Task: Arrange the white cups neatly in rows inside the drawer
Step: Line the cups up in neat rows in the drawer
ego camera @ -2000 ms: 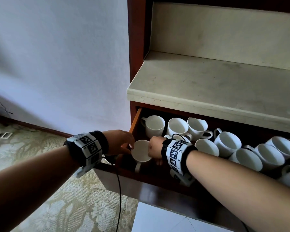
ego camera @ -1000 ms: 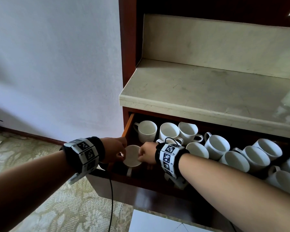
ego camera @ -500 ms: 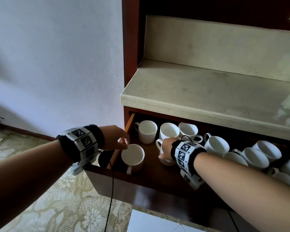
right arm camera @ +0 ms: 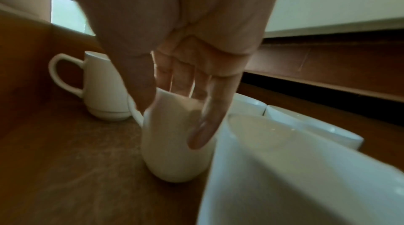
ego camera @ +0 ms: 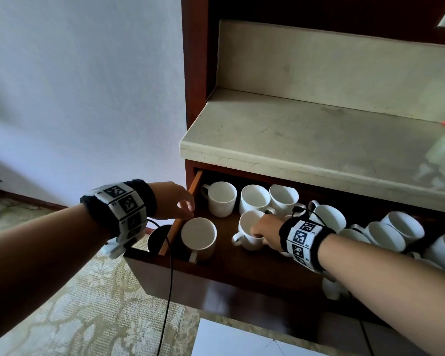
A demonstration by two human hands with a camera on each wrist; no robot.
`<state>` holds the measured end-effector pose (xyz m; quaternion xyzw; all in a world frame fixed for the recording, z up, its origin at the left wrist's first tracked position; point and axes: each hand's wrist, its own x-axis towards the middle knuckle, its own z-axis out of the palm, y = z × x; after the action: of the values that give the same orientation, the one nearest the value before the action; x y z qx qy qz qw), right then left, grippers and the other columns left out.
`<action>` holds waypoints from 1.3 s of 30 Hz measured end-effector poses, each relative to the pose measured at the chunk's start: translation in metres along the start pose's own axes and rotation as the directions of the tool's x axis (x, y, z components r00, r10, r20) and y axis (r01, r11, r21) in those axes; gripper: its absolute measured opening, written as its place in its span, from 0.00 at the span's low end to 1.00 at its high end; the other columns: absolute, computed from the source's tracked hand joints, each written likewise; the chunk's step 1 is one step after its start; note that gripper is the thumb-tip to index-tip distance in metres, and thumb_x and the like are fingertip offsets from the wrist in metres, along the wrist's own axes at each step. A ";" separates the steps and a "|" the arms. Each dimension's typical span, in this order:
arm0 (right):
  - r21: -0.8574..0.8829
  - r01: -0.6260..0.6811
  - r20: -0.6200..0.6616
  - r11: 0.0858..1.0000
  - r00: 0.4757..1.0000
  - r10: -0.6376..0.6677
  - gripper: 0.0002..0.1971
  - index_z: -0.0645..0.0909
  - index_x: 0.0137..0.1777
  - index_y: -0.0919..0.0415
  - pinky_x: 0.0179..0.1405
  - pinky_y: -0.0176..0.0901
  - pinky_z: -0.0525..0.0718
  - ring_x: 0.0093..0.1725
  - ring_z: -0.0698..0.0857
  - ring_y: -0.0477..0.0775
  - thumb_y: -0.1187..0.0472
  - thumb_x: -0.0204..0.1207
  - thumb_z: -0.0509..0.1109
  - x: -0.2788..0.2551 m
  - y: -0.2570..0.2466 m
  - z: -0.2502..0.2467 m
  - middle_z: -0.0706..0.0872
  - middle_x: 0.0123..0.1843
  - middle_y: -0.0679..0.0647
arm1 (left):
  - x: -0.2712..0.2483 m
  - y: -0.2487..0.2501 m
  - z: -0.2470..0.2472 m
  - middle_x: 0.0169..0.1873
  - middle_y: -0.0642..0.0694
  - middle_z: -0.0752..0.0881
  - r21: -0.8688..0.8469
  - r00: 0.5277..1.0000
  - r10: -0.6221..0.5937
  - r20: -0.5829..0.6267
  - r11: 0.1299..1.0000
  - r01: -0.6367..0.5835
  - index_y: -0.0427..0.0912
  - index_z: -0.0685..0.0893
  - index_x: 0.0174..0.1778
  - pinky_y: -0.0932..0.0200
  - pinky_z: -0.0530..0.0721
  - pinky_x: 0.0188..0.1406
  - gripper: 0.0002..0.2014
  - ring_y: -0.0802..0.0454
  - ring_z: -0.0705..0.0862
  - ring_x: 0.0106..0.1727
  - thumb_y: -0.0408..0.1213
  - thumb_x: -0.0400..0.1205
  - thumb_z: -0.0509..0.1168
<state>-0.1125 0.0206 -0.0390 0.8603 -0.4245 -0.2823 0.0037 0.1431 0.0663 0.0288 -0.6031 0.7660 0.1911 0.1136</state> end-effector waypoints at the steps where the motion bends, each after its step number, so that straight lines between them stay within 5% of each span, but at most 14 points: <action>1: -0.004 0.051 -0.015 0.999 0.999 -0.051 0.12 0.77 0.60 0.59 0.42 0.42 0.80 0.47 0.85 0.57 0.58 0.79 0.65 0.000 0.000 0.004 0.83 0.45 0.56 | 0.001 0.000 0.000 0.63 0.56 0.84 0.003 1.000 0.001 -0.001 1.000 -0.001 0.52 0.82 0.65 0.65 0.72 0.60 0.16 0.63 0.77 0.48 0.50 0.83 0.61; 5: 0.130 0.111 -0.034 0.985 0.994 -0.107 0.17 0.78 0.57 0.62 0.44 0.42 0.73 0.48 0.81 0.55 0.47 0.81 0.63 0.002 -0.008 0.002 0.78 0.46 0.52 | 0.004 0.001 0.002 0.62 0.56 0.85 0.012 1.000 0.003 0.003 1.000 -0.003 0.53 0.82 0.63 0.63 0.75 0.62 0.16 0.63 0.77 0.48 0.51 0.82 0.61; 9: 0.191 0.113 -0.031 0.975 0.994 -0.109 0.13 0.82 0.59 0.56 0.53 0.47 0.80 0.56 0.84 0.59 0.52 0.83 0.60 0.007 -0.014 0.003 0.84 0.56 0.56 | 0.002 0.007 -0.001 0.62 0.56 0.84 0.011 1.000 0.009 0.004 1.000 -0.009 0.52 0.82 0.64 0.62 0.76 0.63 0.16 0.62 0.77 0.48 0.51 0.82 0.61; 11: 0.223 0.123 -0.030 0.967 0.992 -0.119 0.11 0.84 0.57 0.51 0.50 0.47 0.82 0.53 0.86 0.59 0.54 0.83 0.61 0.008 -0.012 0.005 0.85 0.51 0.56 | 0.001 0.009 -0.004 0.62 0.55 0.85 0.010 1.000 0.012 0.003 1.000 -0.013 0.52 0.82 0.64 0.63 0.75 0.61 0.16 0.62 0.77 0.48 0.50 0.82 0.62; 14: 0.244 0.176 -0.082 0.954 0.984 -0.160 0.07 0.79 0.48 0.57 0.43 0.47 0.79 0.43 0.82 0.59 0.57 0.83 0.61 0.007 -0.010 0.008 0.79 0.40 0.54 | -0.001 0.011 -0.008 0.62 0.56 0.85 -0.003 1.000 0.018 -0.003 1.000 -0.018 0.52 0.82 0.64 0.63 0.76 0.61 0.16 0.62 0.78 0.48 0.51 0.82 0.62; 24: 0.239 0.354 -0.150 0.904 0.934 -0.326 0.04 0.80 0.49 0.60 0.40 0.44 0.72 0.40 0.74 0.54 0.61 0.79 0.65 -0.004 -0.021 0.016 0.76 0.37 0.51 | -0.001 0.030 -0.009 0.62 0.53 0.85 -0.002 0.999 0.019 0.045 1.000 -0.019 0.49 0.81 0.66 0.64 0.75 0.57 0.17 0.56 0.82 0.57 0.49 0.83 0.61; 28: 0.218 0.378 -0.144 0.900 0.924 -0.354 0.06 0.80 0.51 0.61 0.40 0.42 0.69 0.45 0.80 0.59 0.60 0.79 0.65 -0.008 -0.033 0.012 0.84 0.45 0.61 | 0.000 0.033 -0.009 0.62 0.52 0.85 0.006 0.998 0.024 0.053 1.000 -0.025 0.48 0.81 0.66 0.64 0.74 0.55 0.17 0.56 0.81 0.57 0.49 0.83 0.60; 39: 0.294 0.337 -0.105 0.894 0.941 -0.321 0.07 0.79 0.55 0.61 0.42 0.42 0.70 0.52 0.82 0.62 0.62 0.79 0.65 -0.013 -0.040 0.011 0.85 0.52 0.63 | 0.003 0.031 -0.011 0.61 0.53 0.85 0.011 0.998 0.033 0.050 0.999 -0.033 0.49 0.82 0.65 0.62 0.75 0.58 0.16 0.56 0.81 0.55 0.48 0.83 0.62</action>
<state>-0.0946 0.0584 -0.0514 0.9168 -0.3114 -0.1863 -0.1667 0.1130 0.0655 0.0421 -0.5847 0.7739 0.2035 0.1331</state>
